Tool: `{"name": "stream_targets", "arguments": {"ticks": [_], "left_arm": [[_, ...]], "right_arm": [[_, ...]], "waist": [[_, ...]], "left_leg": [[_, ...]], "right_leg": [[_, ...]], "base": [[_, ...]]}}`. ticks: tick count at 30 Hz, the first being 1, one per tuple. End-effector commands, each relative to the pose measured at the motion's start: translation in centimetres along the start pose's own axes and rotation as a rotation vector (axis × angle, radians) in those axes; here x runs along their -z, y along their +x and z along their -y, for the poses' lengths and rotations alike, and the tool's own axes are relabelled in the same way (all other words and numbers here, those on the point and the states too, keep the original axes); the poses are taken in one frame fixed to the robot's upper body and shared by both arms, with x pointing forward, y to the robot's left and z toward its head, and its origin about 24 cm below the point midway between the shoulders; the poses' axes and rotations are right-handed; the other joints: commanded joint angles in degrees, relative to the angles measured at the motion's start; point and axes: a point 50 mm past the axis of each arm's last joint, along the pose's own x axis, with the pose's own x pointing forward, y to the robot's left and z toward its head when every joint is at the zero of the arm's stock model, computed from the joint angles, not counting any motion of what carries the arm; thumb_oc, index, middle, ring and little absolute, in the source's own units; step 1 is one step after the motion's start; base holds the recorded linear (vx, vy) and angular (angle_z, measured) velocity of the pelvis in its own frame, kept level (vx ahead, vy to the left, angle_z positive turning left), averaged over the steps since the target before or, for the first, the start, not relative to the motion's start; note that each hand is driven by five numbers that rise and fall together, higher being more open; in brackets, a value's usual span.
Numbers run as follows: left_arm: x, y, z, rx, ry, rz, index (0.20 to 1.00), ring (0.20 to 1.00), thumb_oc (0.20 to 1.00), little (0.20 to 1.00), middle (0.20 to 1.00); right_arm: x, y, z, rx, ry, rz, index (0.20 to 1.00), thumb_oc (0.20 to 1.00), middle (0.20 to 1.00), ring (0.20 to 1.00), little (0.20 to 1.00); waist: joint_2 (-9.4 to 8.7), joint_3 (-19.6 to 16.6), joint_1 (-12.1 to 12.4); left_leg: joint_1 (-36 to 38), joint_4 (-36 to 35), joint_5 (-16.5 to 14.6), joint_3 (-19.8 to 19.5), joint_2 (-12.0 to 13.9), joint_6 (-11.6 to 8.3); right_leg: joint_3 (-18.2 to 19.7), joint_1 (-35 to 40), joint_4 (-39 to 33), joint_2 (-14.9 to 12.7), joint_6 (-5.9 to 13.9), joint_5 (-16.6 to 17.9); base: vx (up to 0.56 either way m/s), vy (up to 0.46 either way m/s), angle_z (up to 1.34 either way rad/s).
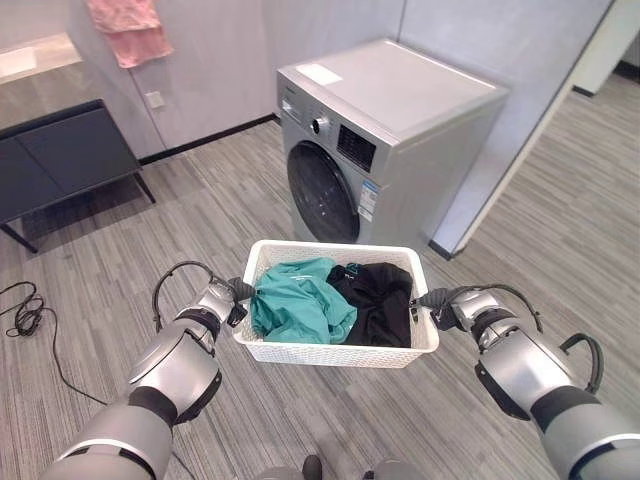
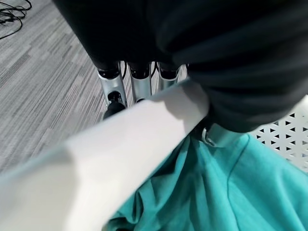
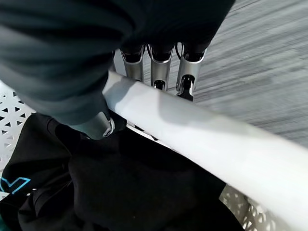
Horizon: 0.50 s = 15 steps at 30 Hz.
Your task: Grab the laundry basket,head to the washer,open it,put in the laundry and shut it.
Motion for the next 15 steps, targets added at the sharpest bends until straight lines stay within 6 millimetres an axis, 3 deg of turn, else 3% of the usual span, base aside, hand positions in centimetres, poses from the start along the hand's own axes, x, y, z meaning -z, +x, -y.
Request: {"name": "stream_targets", "arguments": {"ticks": [1,3,4,5,7,12,15], "left_arm": [[-3.0,-1.2,-4.1,-0.105,0.082,0.065,0.200,0.200,0.200,0.200,0.200],[-3.1,-1.2,-4.2,-0.103,0.086,0.064,0.200,0.200,0.200,0.200,0.200],[-2.9,-1.3,-4.7,-0.112,0.081,0.062,0.200,0.200,0.200,0.200,0.200],[-2.9,-1.5,-5.2,-0.124,0.087,0.065,0.200,0.200,0.200,0.200,0.200],[-2.6,-1.5,-5.3,-0.129,0.087,0.063,0.200,0.200,0.200,0.200,0.200],[-1.7,-1.3,-5.1,-0.113,0.058,0.048,0.200,0.200,0.200,0.200,0.200],[-0.7,-1.2,-5.2,-0.108,0.046,0.026,0.200,0.200,0.200,0.200,0.200]], "right_arm": [[-4.9,-1.8,1.8,0.030,0.011,0.143,0.200,0.200,0.200,0.200,0.200],[-5.2,-1.9,1.8,0.030,-0.001,0.148,0.200,0.200,0.200,0.200,0.200],[-5.8,-2.2,2.0,0.035,-0.026,0.159,0.200,0.200,0.200,0.200,0.200],[-6.3,-2.3,2.0,0.039,-0.055,0.166,0.200,0.200,0.200,0.200,0.200],[-6.7,-2.5,2.1,0.043,-0.086,0.173,0.200,0.200,0.200,0.200,0.200],[-6.1,-2.3,2.2,0.049,-0.120,0.150,0.200,0.200,0.200,0.200,0.200],[-6.1,-2.2,1.9,0.048,-0.160,0.147,0.200,0.200,0.200,0.200,0.200]], "waist": [[-1.13,-4.58,-0.47],[-1.33,-4.40,-0.98],[-1.93,-3.99,-1.77],[-2.20,-3.26,-2.20],[-2.55,-3.09,-2.60],[-3.22,-4.91,-2.95],[-3.15,-5.54,-3.18]], "left_leg": [[-1.99,-1.13,1.17,0.97,-2.18,-1.33],[-1.30,-1.29,0.89,0.38,-2.56,-1.46],[0.35,-1.51,0.16,-0.25,-3.22,-1.73],[1.80,-1.55,-0.63,-0.26,-3.12,-2.05],[3.25,-1.34,-1.65,-0.54,-3.12,-2.36],[4.88,0.09,-4.46,-1.26,-2.04,-3.10],[5.09,4.02,-5.07,-1.51,-0.61,-4.59]], "right_leg": [[-4.90,3.45,-18.86,-2.10,1.73,12.91],[-4.46,2.54,-21.37,-1.36,1.98,14.48],[-3.69,-0.07,-24.83,-0.70,2.76,18.37],[-6.13,-1.54,-27.19,-1.89,3.58,21.39],[-6.53,-2.15,-28.62,-1.80,3.71,22.97],[-4.47,0.31,-29.04,-0.87,2.43,22.17],[-4.79,2.03,-28.49,0.03,1.24,20.36]], "base": [[0.17,-0.015,0.16],[0.14,-0.022,-0.17],[0.23,-0.055,-0.19],[0.29,-0.076,-0.02],[0.22,-0.081,0.12],[0.21,-0.122,0.16],[0.23,-0.151,-0.02]]}}
